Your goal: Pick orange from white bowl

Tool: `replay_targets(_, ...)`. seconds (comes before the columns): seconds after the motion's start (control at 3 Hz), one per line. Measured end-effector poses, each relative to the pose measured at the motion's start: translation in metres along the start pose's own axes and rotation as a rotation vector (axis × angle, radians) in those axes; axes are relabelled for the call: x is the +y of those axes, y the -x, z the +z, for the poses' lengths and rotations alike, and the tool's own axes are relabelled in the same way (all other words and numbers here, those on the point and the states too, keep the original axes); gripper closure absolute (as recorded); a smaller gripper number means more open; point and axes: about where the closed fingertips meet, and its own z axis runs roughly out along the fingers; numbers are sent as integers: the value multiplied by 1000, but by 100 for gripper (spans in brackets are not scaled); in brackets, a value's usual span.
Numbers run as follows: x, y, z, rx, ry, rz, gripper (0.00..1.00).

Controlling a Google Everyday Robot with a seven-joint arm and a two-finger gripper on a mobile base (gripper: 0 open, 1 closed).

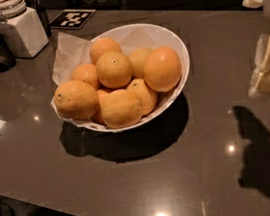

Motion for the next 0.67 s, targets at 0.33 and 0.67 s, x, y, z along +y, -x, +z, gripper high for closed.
replay_targets(0.33,-15,12,8,58,54,91,0)
replay_targets(0.67,-32,42,22,89,89,168,0)
